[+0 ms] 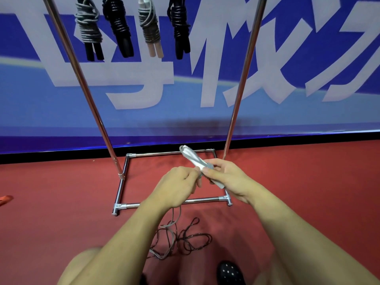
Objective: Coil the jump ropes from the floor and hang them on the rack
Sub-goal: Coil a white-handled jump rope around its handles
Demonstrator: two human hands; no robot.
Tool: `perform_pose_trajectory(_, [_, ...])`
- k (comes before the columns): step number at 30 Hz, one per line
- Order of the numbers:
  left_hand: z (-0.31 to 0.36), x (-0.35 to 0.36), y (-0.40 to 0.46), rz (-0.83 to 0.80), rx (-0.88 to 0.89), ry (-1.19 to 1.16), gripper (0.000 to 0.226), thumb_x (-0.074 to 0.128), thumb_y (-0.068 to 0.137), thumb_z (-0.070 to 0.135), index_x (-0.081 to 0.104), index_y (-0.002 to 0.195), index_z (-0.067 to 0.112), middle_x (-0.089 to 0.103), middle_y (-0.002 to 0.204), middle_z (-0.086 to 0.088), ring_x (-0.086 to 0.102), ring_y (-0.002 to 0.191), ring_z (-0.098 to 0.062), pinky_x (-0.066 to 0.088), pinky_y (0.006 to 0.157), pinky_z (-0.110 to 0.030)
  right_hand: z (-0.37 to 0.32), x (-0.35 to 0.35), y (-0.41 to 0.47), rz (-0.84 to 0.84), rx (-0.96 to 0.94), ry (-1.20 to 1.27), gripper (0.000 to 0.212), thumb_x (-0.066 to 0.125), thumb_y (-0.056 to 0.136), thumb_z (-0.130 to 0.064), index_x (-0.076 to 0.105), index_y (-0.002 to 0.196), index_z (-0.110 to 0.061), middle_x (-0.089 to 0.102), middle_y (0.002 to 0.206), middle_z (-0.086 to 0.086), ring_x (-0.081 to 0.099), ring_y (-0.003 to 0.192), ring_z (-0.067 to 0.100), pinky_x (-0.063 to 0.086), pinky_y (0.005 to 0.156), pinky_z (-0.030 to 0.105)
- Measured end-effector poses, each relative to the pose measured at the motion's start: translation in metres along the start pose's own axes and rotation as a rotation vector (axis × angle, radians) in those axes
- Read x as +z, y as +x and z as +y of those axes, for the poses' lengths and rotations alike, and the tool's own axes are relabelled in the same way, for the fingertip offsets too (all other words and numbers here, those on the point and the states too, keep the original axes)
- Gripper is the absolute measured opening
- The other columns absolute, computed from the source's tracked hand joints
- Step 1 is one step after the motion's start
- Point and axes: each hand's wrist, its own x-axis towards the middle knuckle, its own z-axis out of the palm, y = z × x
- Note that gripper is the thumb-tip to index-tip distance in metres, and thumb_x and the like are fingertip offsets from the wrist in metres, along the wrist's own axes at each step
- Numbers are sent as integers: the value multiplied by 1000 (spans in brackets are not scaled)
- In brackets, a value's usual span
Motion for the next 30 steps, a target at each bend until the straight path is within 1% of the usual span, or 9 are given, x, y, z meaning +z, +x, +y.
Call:
perform_pose_trajectory(4, [0, 1, -1, -1, 35, -22, 57, 27, 104, 45, 70, 73, 24, 72, 73, 5, 64, 73, -16, 54, 80, -39, -3, -1, -4, 23, 57, 71, 49, 85, 78, -15, 62, 121, -7, 76, 102, 11, 70, 88, 17, 58, 86, 35])
perform_pose_trajectory(7, [2, 1, -2, -12, 68, -100, 55, 27, 99, 45, 66, 64, 26, 73, 76, 2, 65, 76, -21, 53, 80, -44, -9, 1, -10, -146, 151, 221, 33, 71, 92, -4, 63, 123, -6, 71, 92, 8, 67, 89, 18, 61, 90, 45])
perform_pose_trajectory(10, [6, 2, -5, -32, 95, -112, 55, 30, 105, 38, 65, 64, 28, 70, 68, 2, 62, 69, -16, 50, 73, -38, -12, -2, -15, -251, 178, 215, 26, 62, 98, -5, 67, 123, -4, 68, 94, 12, 67, 93, 19, 62, 83, 34])
perform_pose_trajectory(12, [6, 2, -6, -39, 87, -118, 56, 32, 109, 31, 65, 63, 26, 68, 64, 4, 58, 64, -9, 47, 71, -35, -13, -3, -16, -273, 193, 208, 32, 64, 98, -7, 64, 129, -1, 68, 106, 19, 69, 104, 28, 63, 78, 32])
perform_pose_trajectory(14, [6, 1, -5, -58, 63, -130, 53, 32, 108, 29, 68, 70, 23, 64, 61, 7, 53, 59, -7, 43, 65, -31, -15, -4, -18, -237, 149, 118, 35, 68, 96, -8, 63, 131, -6, 73, 110, 16, 72, 109, 29, 63, 65, 30])
perform_pose_trajectory(19, [10, 4, 1, -134, -119, -370, 48, 36, 108, 32, 66, 82, 5, 55, 51, -5, 42, 45, -16, 34, 50, -25, -14, -4, -12, -89, -7, -14, 31, 75, 90, -4, 65, 119, -6, 77, 98, 11, 77, 83, 31, 40, 42, 20])
perform_pose_trajectory(23, [5, 1, 2, -147, -203, -385, 43, 47, 107, 31, 64, 77, 4, 40, 45, -7, 47, 42, -22, 40, 51, -26, -15, -9, -11, -34, -42, -20, 29, 75, 91, -7, 61, 116, -7, 78, 102, 7, 61, 58, 19, 37, 46, 21])
perform_pose_trajectory(26, [5, -1, 2, -118, -197, -383, 44, 50, 106, 36, 63, 74, 8, 44, 46, -4, 42, 43, -17, 36, 47, -22, -10, -15, -7, 40, -67, -20, 25, 77, 89, -7, 64, 111, -10, 66, 77, 3, 51, 55, 16, 41, 50, 25])
perform_pose_trajectory(30, [6, 2, 2, -61, -185, -285, 43, 51, 106, 38, 74, 84, 9, 51, 52, 1, 29, 42, -11, 26, 43, -21, -4, -15, -3, 57, -40, 11, 26, 74, 93, -13, 64, 117, -8, 61, 78, 5, 48, 56, 13, 39, 54, 27])
